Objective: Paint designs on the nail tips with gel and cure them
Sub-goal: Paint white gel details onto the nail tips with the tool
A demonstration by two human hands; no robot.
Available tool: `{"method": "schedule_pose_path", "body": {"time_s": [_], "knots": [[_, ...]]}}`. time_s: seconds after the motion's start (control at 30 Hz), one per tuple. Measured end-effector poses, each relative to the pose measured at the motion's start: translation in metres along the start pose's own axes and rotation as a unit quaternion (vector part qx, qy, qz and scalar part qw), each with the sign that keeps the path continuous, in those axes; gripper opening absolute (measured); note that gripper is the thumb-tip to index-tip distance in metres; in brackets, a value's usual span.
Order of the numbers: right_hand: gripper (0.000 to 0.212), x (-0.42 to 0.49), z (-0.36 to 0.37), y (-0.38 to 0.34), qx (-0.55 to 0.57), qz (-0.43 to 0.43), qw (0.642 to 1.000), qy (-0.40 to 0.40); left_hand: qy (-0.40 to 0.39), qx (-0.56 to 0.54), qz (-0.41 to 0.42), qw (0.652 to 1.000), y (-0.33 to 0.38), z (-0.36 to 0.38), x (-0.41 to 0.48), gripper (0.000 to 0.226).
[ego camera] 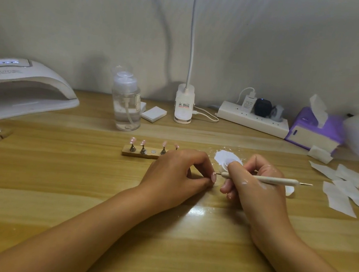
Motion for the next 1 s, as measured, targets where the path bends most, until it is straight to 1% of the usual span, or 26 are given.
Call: {"method": "schedule_pose_path", "body": {"time_s": [0.3,0.57,0.67,0.77,0.9,1.0], "knots": [[0.026,0.0001,0.0011,0.0006,0.011,0.003,1.000,-0.004,0.002,-0.001,-0.001,1.000,0.0011,-0.0006,-0.0002,0.015],[0.023,0.0008,0.0013,-0.0003,0.022,0.001,1.000,-0.007,0.004,0.007,-0.002,1.000,0.0013,-0.0005,0.0000,0.017],[0.026,-0.0003,-0.0018,-0.0012,0.045,0.000,0.999,0.003,0.002,0.007,-0.003,1.000,0.0011,-0.0002,0.0003,0.018],[0.028,-0.0010,-0.0058,-0.0014,0.064,0.002,0.998,0.016,-0.002,-0.001,-0.004,1.000,0.0007,0.0003,0.0002,0.011],[0.036,-0.0014,-0.0051,-0.0022,0.060,-0.002,0.998,0.017,-0.002,-0.007,-0.002,1.000,0.0008,-0.0001,0.0006,0.005],[0.042,-0.0009,-0.0037,-0.0014,0.044,-0.005,0.999,0.013,-0.003,-0.006,-0.006,1.000,-0.0002,-0.0002,0.0007,0.009]]}}
Point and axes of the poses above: each hand's wrist, its own x-axis towards the middle knuckle, its own z-axis out of the palm, y = z × x, the point moved 8 cm from there along x, towards the middle knuckle, and after that the axes turned 12 degrees about z, right-handed, at the moved point
